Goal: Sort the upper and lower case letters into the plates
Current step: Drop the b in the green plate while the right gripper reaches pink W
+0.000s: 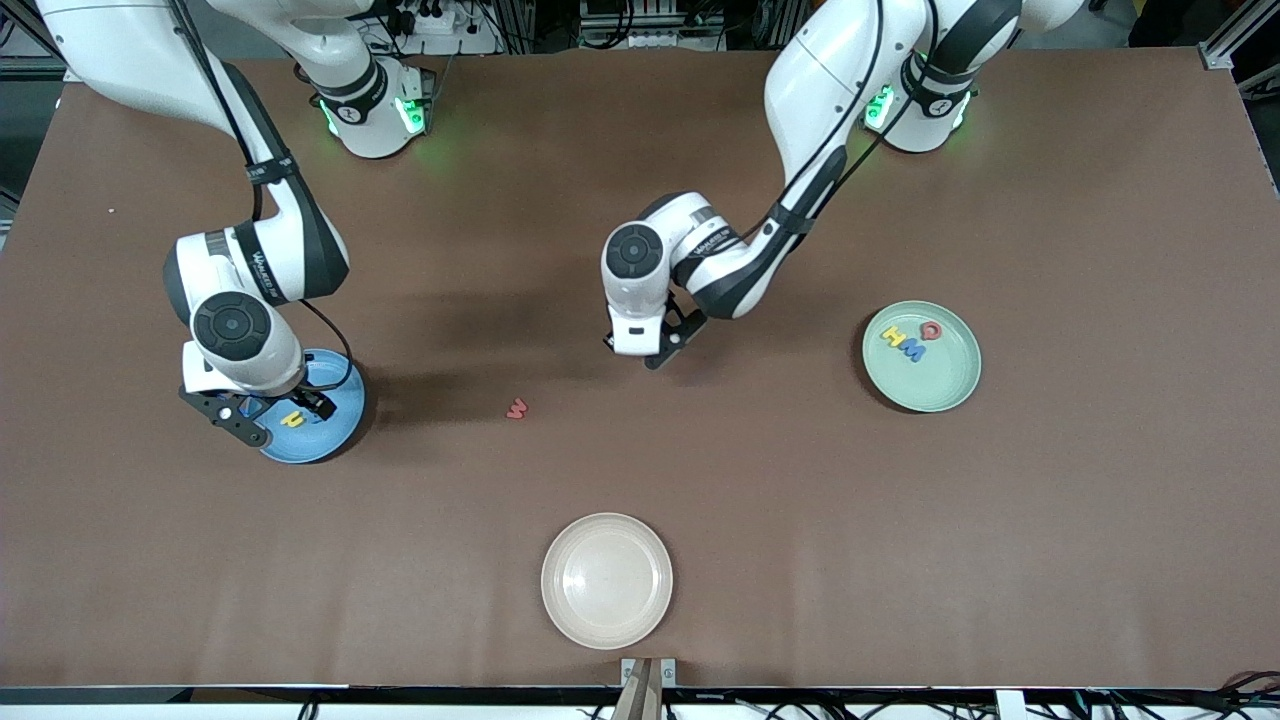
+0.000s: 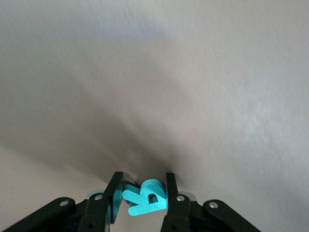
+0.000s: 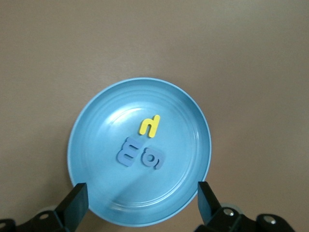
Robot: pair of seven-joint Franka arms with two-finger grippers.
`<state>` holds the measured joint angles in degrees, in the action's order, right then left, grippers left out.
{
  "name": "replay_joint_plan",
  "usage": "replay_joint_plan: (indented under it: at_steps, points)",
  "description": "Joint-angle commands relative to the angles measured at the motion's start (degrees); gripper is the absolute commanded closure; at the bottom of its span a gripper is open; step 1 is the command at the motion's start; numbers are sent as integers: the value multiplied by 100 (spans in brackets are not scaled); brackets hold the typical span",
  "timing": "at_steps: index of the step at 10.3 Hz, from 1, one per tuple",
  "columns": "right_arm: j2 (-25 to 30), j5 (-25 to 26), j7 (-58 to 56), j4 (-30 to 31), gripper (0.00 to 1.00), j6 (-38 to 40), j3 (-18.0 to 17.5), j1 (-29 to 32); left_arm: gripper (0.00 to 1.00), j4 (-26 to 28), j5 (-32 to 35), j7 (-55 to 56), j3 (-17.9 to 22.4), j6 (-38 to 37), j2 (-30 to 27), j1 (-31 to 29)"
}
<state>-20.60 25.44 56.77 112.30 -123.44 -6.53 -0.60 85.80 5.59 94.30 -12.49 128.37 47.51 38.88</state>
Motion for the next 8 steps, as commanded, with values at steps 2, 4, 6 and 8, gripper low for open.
replay_joint_plan:
  at_steps: [2,4,6,8]
  points:
    - [285,-565,-351,-119,0,126,-94,33,77,-204,-172,-1382,-340,-556,-154,-835]
    - [180,-1222,-316,-496,0,215,-85,-54,77,-152,-182,-2245,-587,-1013,-373,-1389]
    - [-101,-1594,-246,-787,0,162,-76,-247,77,-64,-190,-3491,-649,-1592,-584,-1855]
    - [-347,-1691,-79,-920,0,-100,-85,-449,77,477,-190,-4783,-658,-1841,-1101,-2504]
